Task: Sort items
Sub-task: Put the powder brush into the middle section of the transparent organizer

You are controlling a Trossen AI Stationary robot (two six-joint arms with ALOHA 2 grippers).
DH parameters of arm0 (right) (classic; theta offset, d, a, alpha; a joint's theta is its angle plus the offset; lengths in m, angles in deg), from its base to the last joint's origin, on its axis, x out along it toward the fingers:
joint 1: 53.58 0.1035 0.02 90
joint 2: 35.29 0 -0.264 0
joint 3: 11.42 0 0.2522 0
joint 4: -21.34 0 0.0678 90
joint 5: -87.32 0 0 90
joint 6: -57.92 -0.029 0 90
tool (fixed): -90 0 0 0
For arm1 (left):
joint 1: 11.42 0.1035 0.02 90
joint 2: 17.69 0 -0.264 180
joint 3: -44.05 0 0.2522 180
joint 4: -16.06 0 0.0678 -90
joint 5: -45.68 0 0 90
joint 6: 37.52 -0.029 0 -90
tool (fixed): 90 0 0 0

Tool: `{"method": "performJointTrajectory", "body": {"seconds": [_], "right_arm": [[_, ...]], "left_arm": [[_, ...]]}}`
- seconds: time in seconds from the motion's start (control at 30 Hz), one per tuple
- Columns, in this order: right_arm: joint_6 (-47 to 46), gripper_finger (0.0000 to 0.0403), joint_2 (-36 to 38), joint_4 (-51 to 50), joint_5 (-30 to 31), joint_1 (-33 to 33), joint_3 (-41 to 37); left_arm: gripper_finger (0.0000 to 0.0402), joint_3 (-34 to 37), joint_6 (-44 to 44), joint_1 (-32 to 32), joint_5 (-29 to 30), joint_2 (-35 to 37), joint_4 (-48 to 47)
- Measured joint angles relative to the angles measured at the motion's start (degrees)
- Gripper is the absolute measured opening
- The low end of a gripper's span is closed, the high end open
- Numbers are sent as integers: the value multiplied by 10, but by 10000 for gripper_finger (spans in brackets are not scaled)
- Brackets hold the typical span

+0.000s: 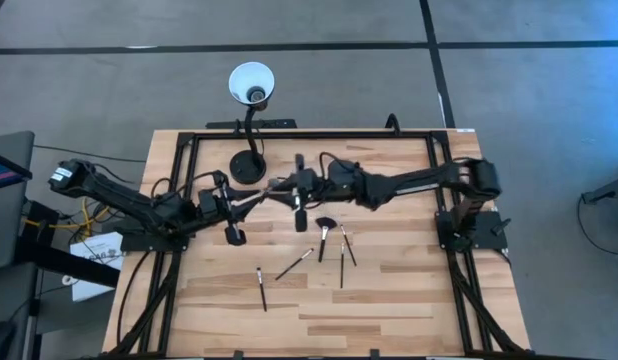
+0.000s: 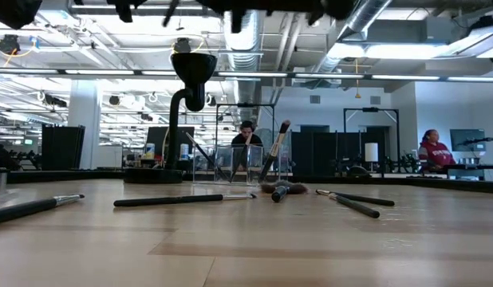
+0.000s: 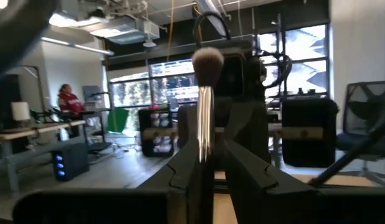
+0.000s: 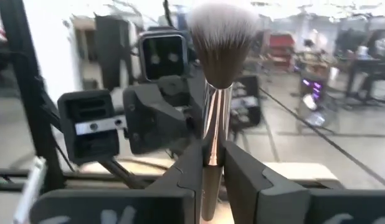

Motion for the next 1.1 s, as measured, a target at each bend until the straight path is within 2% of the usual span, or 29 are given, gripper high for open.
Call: {"method": "performJointTrajectory", "body": {"seconds": [0.1,0.23,0.33,0.4,0.53,0.8,1.0,1.1], "right_arm": [[25,44,43,-95,41,2,0],[54,33,91,-220,154,6,0],[55,31,94,-292,239,2,1],[55,36,80,-321,269,-3,0],[24,44,26,-323,281,-14,-1],[-58,33,-89,-284,283,-37,0],[-67,46,-110,-290,323,-40,-1],[-66,46,-108,-298,323,-41,0]], "left_arm": [[71,0,-9,0,4,13,-3],[71,0,10,0,4,12,-9],[71,0,25,0,3,7,-38],[71,0,42,0,2,4,-57],[71,0,77,0,2,-8,-74],[61,1,98,0,0,-17,-75],[54,1,98,-3,-1,-17,-78],[53,1,98,-3,0,-17,-78]]}}
